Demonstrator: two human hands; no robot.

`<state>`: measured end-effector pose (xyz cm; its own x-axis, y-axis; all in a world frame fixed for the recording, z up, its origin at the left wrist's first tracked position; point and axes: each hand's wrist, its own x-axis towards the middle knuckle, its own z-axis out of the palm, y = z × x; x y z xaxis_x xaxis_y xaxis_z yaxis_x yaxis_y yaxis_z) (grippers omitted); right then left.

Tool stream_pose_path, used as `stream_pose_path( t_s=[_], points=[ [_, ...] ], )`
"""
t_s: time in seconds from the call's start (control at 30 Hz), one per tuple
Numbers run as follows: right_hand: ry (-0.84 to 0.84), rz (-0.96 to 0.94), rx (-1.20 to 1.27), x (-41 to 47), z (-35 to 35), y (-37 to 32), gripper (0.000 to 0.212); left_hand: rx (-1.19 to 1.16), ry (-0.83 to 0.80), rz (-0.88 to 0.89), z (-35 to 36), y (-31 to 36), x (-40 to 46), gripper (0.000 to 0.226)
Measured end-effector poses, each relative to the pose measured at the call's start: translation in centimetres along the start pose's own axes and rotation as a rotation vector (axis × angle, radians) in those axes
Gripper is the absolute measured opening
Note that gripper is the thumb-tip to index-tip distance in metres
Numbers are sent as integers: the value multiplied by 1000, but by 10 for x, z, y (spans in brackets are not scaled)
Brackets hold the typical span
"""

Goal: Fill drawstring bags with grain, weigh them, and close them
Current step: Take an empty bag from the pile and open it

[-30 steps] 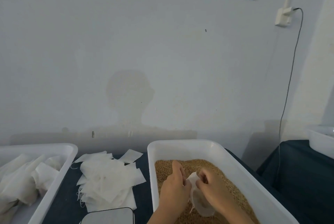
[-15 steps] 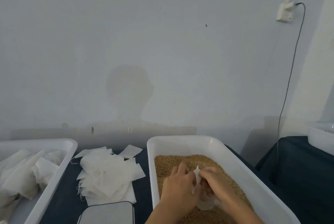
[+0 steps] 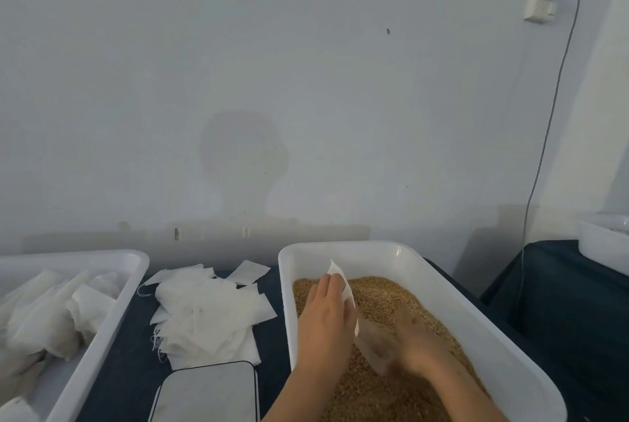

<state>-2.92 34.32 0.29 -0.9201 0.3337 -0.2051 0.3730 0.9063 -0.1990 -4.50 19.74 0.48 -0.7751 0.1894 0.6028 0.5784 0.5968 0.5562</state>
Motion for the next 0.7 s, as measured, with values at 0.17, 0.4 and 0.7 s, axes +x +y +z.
stream_pose_path(
  t_s=[0.17, 0.4, 0.7],
  points=[
    [7, -9, -220, -8, -4, 0, 17, 106, -206, -180, 7, -5, -1, 6],
    [228, -56, -259, -15, -29, 3, 21, 363, -530, -165, 10, -1, -7, 22],
    [214, -17, -468, -17, -37, -14, 35, 166, -379, -306, 12, -2, -4, 32]
  ],
)
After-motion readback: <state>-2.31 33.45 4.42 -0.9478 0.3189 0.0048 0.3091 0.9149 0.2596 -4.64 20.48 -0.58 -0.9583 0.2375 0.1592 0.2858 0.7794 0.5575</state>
